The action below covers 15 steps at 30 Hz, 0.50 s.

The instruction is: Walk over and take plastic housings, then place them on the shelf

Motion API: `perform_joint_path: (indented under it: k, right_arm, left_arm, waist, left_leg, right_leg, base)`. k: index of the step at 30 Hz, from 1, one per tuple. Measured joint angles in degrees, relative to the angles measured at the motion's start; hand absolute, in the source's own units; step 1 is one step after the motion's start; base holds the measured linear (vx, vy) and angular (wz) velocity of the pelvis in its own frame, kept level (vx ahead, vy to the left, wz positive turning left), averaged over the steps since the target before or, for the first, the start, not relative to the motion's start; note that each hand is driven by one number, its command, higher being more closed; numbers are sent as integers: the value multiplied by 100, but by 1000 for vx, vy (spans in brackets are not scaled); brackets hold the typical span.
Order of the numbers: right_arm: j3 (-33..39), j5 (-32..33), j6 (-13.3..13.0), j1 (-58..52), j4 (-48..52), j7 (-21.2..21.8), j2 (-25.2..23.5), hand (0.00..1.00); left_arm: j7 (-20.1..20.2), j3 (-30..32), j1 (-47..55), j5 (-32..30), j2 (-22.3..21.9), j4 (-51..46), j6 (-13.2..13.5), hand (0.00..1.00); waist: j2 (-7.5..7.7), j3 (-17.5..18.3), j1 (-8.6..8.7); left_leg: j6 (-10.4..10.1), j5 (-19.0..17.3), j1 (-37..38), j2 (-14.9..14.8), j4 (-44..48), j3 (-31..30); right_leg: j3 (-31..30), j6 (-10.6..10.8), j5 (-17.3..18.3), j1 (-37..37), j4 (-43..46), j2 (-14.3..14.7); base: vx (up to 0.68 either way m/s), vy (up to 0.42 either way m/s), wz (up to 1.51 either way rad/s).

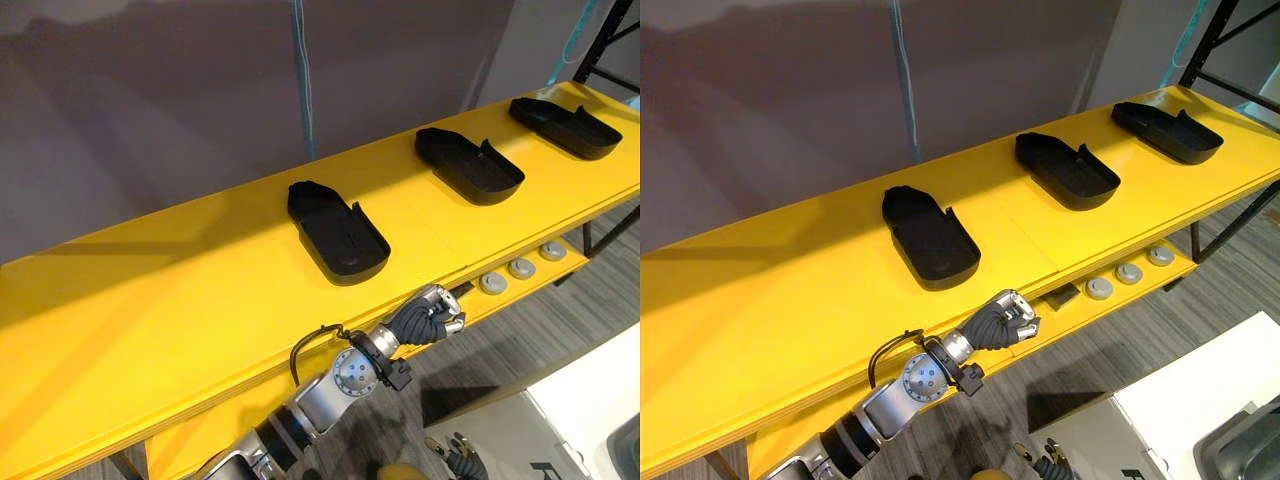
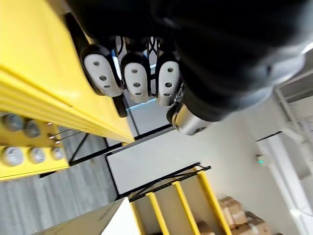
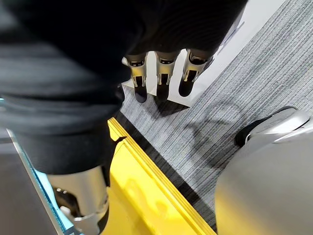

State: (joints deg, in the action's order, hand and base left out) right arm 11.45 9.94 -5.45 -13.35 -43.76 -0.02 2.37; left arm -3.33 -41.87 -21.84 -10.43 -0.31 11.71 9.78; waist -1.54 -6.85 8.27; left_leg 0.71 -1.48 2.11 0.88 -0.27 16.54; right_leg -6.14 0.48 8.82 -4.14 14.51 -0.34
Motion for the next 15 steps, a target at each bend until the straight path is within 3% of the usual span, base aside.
perform_joint_path:
  k: [15]
  right_arm:
    - [-42, 2, -16, 66, 23, -55, -83, 0]
  left_arm:
    - [-428, 892, -692, -456, -337, 1039, -374, 100]
  waist:
    - [178, -98, 57]
  left_leg:
    - [11, 24, -180, -2, -47, 128]
  right_leg:
    - [-119, 1, 0, -272, 96, 30]
  base:
    - [-2, 9, -3]
